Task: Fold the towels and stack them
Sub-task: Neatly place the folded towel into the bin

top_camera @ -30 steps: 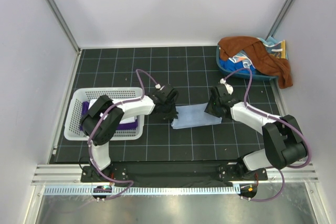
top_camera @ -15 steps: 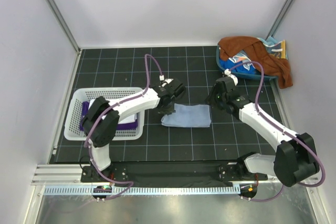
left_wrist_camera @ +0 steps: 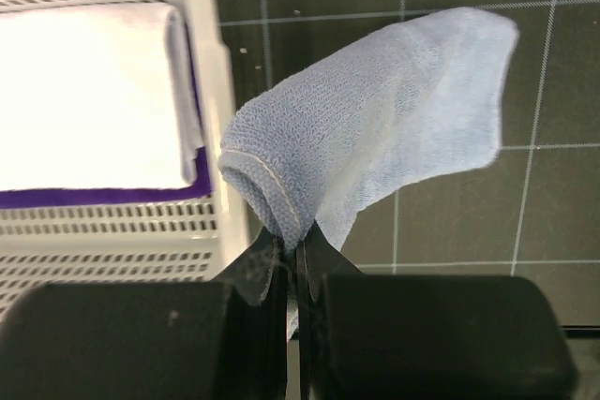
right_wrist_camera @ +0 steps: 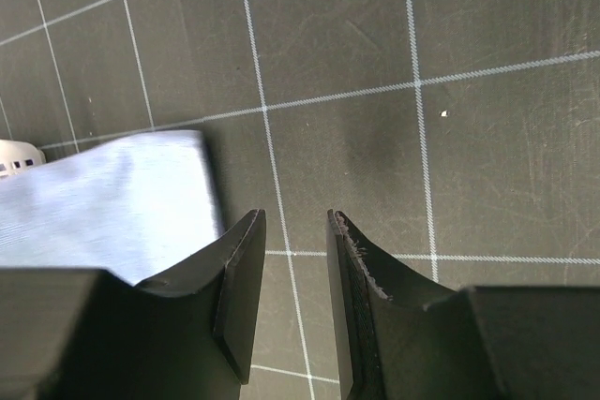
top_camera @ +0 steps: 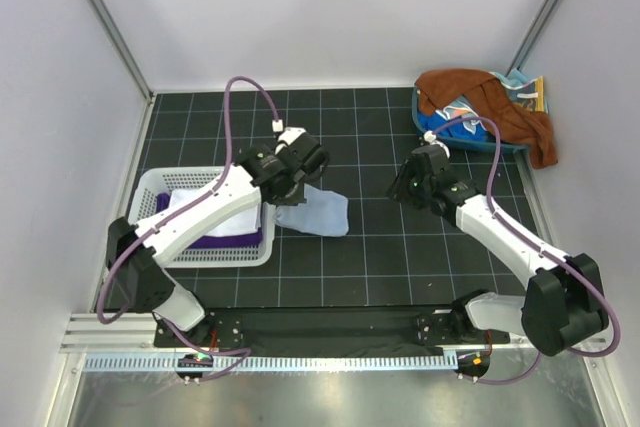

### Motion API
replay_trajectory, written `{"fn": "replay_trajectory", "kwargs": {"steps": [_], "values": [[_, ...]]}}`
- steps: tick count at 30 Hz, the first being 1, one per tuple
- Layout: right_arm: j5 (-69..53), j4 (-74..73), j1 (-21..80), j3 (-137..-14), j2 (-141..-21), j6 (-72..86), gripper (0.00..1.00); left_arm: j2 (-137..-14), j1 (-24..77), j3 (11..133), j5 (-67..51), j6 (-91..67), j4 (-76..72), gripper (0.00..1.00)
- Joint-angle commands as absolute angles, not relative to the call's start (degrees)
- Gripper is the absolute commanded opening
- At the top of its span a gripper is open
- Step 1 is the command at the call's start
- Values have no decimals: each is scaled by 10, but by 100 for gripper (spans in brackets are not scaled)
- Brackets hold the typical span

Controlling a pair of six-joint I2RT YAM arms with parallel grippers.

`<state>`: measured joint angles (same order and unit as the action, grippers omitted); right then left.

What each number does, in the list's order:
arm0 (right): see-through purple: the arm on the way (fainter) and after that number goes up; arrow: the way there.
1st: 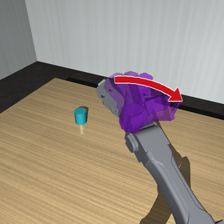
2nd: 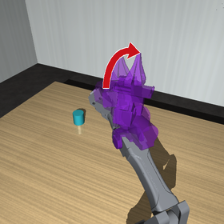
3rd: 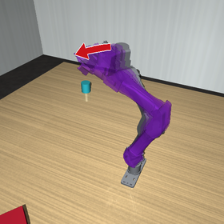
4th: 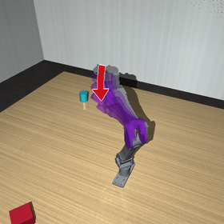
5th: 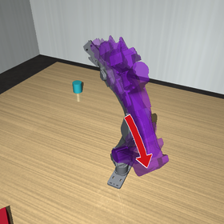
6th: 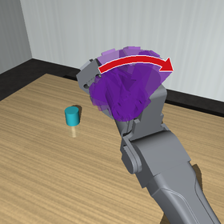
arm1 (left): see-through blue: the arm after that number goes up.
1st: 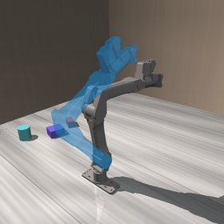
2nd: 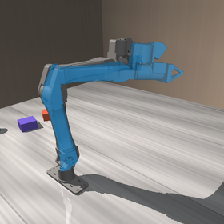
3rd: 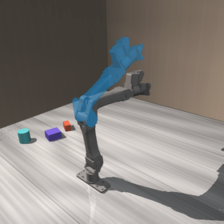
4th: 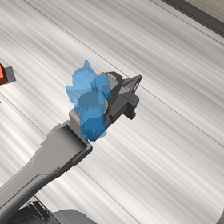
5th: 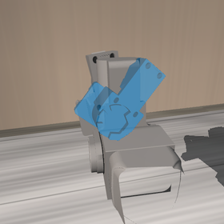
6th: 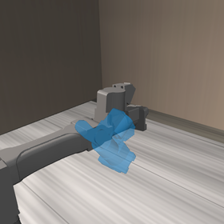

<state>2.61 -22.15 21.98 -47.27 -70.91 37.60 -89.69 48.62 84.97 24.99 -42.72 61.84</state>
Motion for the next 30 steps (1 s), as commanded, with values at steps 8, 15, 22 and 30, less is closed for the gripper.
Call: {"fn": "replay_trajectory", "kwargs": {"steps": [8,15,22,30], "values": [[9,-197,220,-484,-728,372,39,-772,420,842,294,-407,729,0],[8,-187,220,-483,-744,374,39,-723,321,814,274,-364,741,0],[-11,-180,224,-478,-755,374,39,-712,242,802,263,-324,726,0],[-13,-188,227,-482,-766,361,39,-714,184,765,280,-299,691,0]]}}
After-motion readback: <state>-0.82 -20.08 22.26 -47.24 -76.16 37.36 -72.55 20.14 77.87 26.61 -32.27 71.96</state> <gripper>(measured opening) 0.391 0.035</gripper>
